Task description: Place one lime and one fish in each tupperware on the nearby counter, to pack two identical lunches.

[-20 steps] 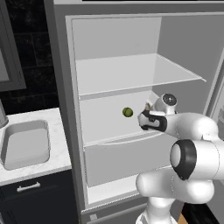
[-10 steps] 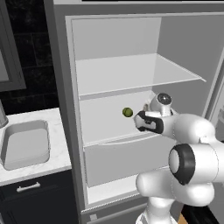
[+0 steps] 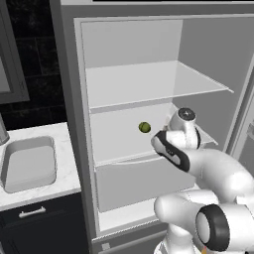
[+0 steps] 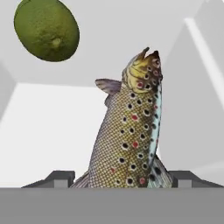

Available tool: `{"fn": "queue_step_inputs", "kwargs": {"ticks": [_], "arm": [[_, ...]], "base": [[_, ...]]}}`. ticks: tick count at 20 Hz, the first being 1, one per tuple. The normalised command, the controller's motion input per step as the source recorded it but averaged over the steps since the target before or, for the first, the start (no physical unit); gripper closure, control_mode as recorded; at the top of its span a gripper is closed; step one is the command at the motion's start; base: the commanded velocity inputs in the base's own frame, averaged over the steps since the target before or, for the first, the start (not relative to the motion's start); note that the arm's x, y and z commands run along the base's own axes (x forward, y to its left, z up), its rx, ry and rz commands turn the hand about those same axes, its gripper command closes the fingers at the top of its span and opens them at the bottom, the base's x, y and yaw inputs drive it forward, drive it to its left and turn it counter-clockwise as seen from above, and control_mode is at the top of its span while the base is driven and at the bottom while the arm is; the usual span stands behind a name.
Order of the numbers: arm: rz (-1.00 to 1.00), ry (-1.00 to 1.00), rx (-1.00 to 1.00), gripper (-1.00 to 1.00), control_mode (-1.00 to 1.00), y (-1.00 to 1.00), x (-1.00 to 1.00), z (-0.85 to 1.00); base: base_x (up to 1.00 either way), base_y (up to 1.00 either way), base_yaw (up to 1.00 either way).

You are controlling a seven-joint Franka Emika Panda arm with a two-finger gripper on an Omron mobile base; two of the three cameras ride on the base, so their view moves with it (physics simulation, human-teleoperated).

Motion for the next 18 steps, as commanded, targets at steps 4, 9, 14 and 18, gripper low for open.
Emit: {"fn": "queue_step_inputs", "kwargs": {"ticks": [4,9,14,18], "arm": [[0.00,-0.13,0.00,1.00,-1.00,0.28,-1.00,-0.08],[0.00,-0.31,0.00,1.00,-1.00,0.11,-1.00,0.57],[0.00,-0.26,0.00,1.00,-1.00,0.00,-1.00,0.94],[0.00,-0.04,0.00,1.00,-1.00,0.00,-0.76,0.88]], "base": [[0.00,0.00,0.00],[0.00,0.00,0.00],[0.00,0.00,0.00],[0.00,0.00,0.00]]}}
